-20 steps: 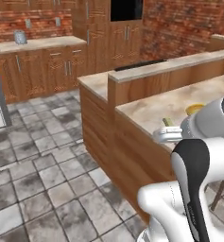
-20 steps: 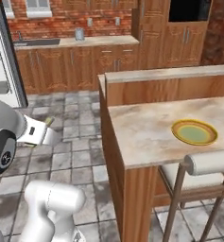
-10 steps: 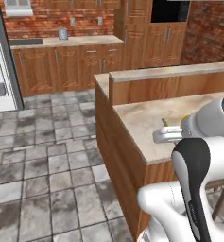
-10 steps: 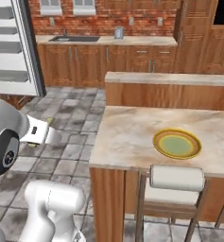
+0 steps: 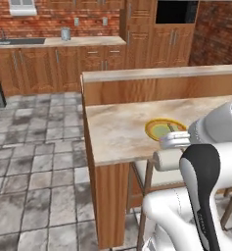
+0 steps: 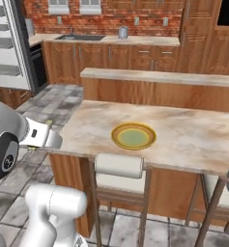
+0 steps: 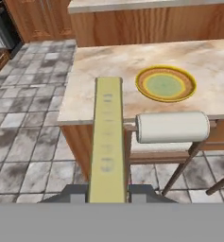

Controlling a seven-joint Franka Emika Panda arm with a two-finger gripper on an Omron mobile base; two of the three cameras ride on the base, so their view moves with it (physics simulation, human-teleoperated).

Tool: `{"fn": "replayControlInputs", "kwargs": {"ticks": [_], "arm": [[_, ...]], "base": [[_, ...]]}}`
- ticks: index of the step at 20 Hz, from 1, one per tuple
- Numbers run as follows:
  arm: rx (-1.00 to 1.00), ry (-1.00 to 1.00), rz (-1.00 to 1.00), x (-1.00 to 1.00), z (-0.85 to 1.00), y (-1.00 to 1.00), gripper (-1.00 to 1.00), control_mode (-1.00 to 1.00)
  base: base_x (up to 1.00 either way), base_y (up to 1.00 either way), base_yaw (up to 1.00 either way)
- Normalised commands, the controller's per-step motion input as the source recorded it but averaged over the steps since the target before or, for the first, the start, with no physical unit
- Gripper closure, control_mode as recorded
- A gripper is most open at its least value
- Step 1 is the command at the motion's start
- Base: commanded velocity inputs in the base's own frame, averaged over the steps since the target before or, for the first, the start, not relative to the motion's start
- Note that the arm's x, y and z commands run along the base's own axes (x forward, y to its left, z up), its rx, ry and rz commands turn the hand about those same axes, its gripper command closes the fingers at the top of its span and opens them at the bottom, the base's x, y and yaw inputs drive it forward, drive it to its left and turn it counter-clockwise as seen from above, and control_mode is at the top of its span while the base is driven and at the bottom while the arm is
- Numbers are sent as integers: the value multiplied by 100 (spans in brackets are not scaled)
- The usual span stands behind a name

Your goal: Retrieve the butter from the fridge and place it on a plate on the dining table. Then retrieve the butter knife by the fridge and place it near the plate.

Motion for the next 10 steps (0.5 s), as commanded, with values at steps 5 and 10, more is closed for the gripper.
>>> {"fn": "replayControlInputs", "kwargs": {"ticks": [5,10], "arm": [[0,0,0,0,0,0,100,100],[0,0,0,0,0,0,100,100]], "base": [[1,-78,-26],[12,-33,-28]]}}
